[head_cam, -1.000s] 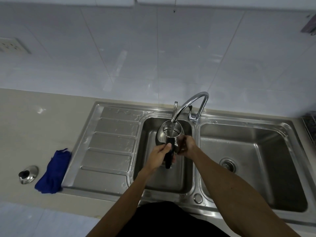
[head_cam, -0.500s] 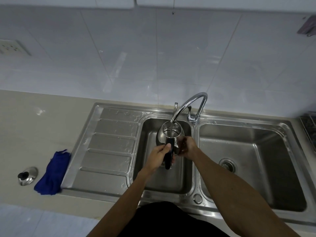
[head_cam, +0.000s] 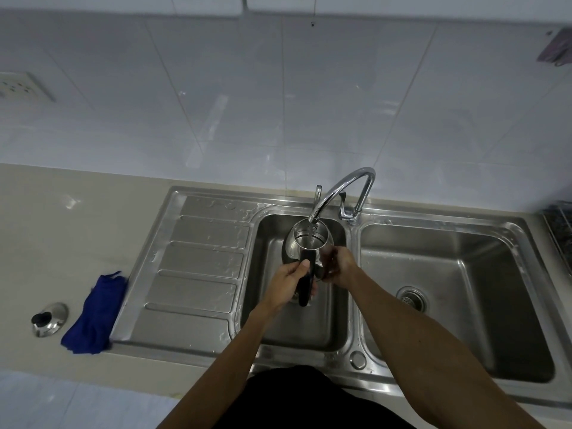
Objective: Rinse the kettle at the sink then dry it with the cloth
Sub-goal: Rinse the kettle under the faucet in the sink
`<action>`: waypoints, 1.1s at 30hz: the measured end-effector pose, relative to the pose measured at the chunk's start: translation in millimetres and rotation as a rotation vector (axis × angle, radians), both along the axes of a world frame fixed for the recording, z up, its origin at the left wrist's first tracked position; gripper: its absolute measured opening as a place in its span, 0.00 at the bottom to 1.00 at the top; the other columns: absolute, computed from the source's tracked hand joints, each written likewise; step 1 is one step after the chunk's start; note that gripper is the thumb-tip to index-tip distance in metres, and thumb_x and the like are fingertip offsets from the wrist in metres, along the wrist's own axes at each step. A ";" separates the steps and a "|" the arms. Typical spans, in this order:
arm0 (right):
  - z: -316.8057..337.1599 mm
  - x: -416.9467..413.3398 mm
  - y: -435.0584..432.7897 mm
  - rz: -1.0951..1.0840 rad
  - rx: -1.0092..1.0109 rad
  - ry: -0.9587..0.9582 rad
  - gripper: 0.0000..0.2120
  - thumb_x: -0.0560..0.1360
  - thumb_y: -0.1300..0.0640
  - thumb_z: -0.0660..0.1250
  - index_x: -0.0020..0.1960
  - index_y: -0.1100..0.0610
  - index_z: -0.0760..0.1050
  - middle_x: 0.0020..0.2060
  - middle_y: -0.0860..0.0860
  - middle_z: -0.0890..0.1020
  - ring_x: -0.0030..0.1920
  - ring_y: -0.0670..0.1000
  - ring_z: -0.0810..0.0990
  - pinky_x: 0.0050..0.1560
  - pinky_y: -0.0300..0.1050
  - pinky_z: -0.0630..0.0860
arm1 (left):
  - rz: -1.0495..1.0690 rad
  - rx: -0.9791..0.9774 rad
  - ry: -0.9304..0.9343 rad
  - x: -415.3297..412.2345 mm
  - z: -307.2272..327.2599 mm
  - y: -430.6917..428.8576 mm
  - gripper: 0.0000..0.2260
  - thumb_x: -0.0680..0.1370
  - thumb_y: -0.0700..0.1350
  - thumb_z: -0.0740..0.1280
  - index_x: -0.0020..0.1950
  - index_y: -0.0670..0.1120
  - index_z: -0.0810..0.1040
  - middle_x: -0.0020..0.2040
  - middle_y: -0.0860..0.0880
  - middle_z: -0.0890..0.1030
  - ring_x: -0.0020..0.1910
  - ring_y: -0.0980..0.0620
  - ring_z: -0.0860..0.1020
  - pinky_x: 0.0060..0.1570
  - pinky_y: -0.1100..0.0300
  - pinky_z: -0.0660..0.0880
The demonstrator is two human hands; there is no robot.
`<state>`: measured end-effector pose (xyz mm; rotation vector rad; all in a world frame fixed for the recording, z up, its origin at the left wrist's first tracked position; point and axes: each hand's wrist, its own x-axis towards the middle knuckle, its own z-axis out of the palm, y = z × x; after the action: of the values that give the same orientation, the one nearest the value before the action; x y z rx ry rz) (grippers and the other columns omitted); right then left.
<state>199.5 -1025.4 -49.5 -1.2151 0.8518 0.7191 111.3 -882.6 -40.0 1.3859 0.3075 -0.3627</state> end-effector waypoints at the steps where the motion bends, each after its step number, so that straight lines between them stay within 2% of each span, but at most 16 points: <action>1: 0.6 0.0 0.0 0.002 0.000 -0.002 0.11 0.78 0.58 0.57 0.38 0.56 0.73 0.34 0.53 0.74 0.36 0.53 0.72 0.40 0.44 0.71 | -0.004 -0.001 -0.003 0.0 -0.2 0.5 0.16 0.85 0.47 0.60 0.43 0.44 0.83 0.37 0.40 0.82 0.36 0.42 0.80 0.47 0.43 0.78; 5: 0.3 -0.1 -0.5 0.009 -0.007 -0.006 0.10 0.78 0.58 0.57 0.40 0.57 0.73 0.36 0.54 0.75 0.38 0.54 0.74 0.43 0.45 0.72 | -0.017 -0.005 -0.010 -0.4 0.3 1.6 0.16 0.84 0.48 0.61 0.43 0.45 0.84 0.38 0.40 0.82 0.37 0.41 0.80 0.50 0.36 0.78; 7: -0.6 -0.5 -0.3 0.004 -0.004 0.001 0.10 0.79 0.57 0.57 0.42 0.56 0.73 0.37 0.54 0.75 0.39 0.54 0.74 0.45 0.47 0.72 | -0.017 -0.003 -0.009 -0.6 0.7 2.1 0.16 0.84 0.48 0.61 0.42 0.46 0.84 0.38 0.40 0.83 0.36 0.42 0.81 0.50 0.36 0.78; 14: -0.3 0.2 0.9 -0.006 -0.001 0.005 0.12 0.80 0.56 0.56 0.41 0.56 0.73 0.36 0.53 0.75 0.38 0.53 0.74 0.42 0.46 0.72 | -0.033 0.006 -0.016 -1.2 2.1 3.5 0.16 0.84 0.50 0.61 0.44 0.45 0.83 0.38 0.41 0.83 0.36 0.42 0.81 0.49 0.39 0.78; 18: -0.2 0.7 1.1 -0.009 0.000 0.002 0.12 0.81 0.56 0.55 0.42 0.56 0.73 0.38 0.54 0.75 0.40 0.54 0.74 0.45 0.48 0.73 | -0.036 0.000 -0.010 -0.1 1.5 3.7 0.15 0.84 0.49 0.61 0.45 0.44 0.83 0.38 0.41 0.83 0.37 0.42 0.81 0.50 0.37 0.78; 22: -0.7 1.0 1.5 0.003 -0.012 -0.006 0.12 0.80 0.56 0.55 0.42 0.56 0.73 0.38 0.54 0.76 0.41 0.55 0.74 0.47 0.48 0.72 | -0.045 0.006 -0.014 0.0 1.1 5.0 0.16 0.84 0.51 0.61 0.45 0.46 0.84 0.38 0.41 0.84 0.37 0.44 0.82 0.48 0.45 0.80; 26: -1.4 0.7 1.5 0.004 -0.012 -0.009 0.13 0.80 0.56 0.54 0.42 0.56 0.74 0.38 0.54 0.76 0.41 0.54 0.73 0.46 0.48 0.71 | -0.058 0.007 -0.026 0.1 -0.3 5.0 0.16 0.84 0.51 0.61 0.44 0.48 0.85 0.38 0.42 0.84 0.36 0.44 0.82 0.45 0.48 0.80; 29: -1.8 0.9 0.5 0.005 -0.014 -0.011 0.13 0.80 0.56 0.54 0.41 0.56 0.74 0.39 0.54 0.76 0.43 0.55 0.74 0.51 0.50 0.71 | -0.057 0.012 -0.030 0.4 -2.3 4.8 0.16 0.84 0.51 0.61 0.46 0.46 0.85 0.38 0.41 0.84 0.36 0.44 0.82 0.44 0.49 0.80; 33: -1.7 0.1 1.5 0.001 -0.018 -0.004 0.14 0.81 0.56 0.54 0.41 0.55 0.73 0.38 0.55 0.76 0.41 0.55 0.74 0.43 0.46 0.72 | -0.049 0.008 -0.022 0.1 -4.4 5.1 0.16 0.84 0.51 0.61 0.47 0.44 0.84 0.39 0.40 0.84 0.37 0.43 0.82 0.45 0.47 0.80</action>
<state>199.6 -1023.9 -51.2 -1.2327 0.8560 0.7108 111.5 -877.5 -44.4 1.4061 0.2577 -0.3866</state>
